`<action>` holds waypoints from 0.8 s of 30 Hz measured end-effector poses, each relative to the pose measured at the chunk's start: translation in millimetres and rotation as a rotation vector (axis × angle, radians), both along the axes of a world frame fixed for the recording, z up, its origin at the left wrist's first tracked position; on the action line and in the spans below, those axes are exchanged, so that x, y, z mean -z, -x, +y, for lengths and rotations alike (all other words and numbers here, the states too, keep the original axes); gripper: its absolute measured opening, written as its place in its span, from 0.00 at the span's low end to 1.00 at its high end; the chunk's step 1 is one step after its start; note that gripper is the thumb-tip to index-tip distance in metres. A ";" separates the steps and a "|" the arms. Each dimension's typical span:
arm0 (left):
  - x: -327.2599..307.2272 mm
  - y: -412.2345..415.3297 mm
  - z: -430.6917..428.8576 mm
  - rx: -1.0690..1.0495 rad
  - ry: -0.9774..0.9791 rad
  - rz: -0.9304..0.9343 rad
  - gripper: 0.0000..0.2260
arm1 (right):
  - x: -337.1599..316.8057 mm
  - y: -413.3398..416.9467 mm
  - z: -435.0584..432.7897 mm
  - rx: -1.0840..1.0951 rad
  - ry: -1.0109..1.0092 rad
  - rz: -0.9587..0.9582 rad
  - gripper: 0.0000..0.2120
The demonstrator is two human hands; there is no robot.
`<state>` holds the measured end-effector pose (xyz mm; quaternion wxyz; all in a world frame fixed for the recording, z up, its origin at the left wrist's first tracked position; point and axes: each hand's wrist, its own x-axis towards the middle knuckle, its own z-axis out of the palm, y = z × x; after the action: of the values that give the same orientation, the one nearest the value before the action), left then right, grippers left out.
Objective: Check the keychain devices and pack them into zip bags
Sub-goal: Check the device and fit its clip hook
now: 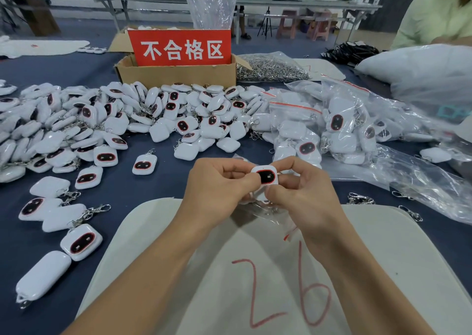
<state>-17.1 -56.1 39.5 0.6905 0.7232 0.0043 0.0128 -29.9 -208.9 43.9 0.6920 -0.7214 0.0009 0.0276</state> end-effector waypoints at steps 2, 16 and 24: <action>0.0 0.3 0.3 0.009 0.001 -0.012 0.05 | 0.1 0.1 -0.4 0.014 -0.015 -0.005 0.15; 0.5 -2.2 2.1 0.077 0.046 -0.100 0.06 | -7.9 1.1 -11.0 -0.081 -0.256 0.056 0.12; 1.8 -3.7 2.9 0.054 0.053 -0.097 0.06 | -9.7 2.5 -8.9 -0.062 -0.193 -0.002 0.13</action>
<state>-13.4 -53.2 37.6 0.7090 0.7030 -0.0481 0.0291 -32.5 -217.8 53.6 0.7570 -0.6512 -0.0251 0.0482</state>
